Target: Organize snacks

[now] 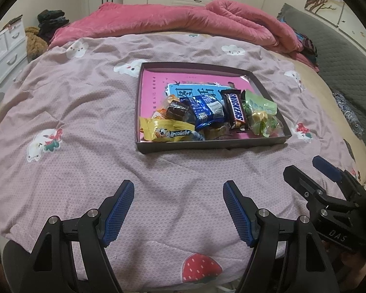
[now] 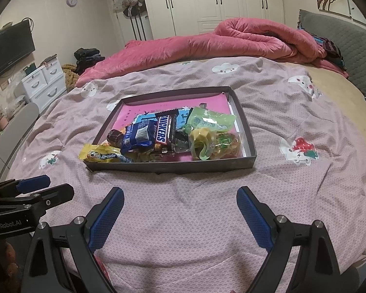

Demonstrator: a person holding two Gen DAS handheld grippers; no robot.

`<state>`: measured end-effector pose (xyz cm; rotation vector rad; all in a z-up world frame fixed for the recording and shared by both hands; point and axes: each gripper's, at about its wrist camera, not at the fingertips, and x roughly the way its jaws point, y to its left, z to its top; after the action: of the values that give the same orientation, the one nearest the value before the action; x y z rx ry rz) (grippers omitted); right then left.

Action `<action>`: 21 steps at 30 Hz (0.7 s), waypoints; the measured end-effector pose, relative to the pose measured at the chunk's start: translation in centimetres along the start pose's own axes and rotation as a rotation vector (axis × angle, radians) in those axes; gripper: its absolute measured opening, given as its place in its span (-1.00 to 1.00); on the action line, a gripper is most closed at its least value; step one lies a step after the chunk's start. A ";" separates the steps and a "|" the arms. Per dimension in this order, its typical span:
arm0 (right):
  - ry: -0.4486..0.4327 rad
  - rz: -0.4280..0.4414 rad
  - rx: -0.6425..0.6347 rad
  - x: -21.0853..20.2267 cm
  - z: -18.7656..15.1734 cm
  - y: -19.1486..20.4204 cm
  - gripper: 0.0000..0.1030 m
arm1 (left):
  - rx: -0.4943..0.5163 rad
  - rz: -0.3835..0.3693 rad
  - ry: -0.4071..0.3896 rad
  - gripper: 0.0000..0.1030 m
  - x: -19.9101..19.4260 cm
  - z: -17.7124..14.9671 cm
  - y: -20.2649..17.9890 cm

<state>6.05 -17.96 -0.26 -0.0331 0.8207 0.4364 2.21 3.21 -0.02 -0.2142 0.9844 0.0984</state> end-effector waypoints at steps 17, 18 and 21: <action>0.000 0.007 0.006 -0.1 0.0 -0.1 0.82 | -0.010 0.027 0.011 0.49 0.3 -0.1 0.1; -0.003 0.011 0.008 -0.1 0.0 -0.1 0.82 | -0.010 0.026 0.011 0.49 0.3 -0.2 0.1; -0.002 0.015 0.010 -0.2 0.1 -0.1 0.82 | -0.010 0.026 0.011 0.49 0.3 -0.2 0.1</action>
<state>6.05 -18.09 -0.10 -0.0168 0.8212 0.4467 2.21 3.29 -0.38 -0.2114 0.9978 0.1262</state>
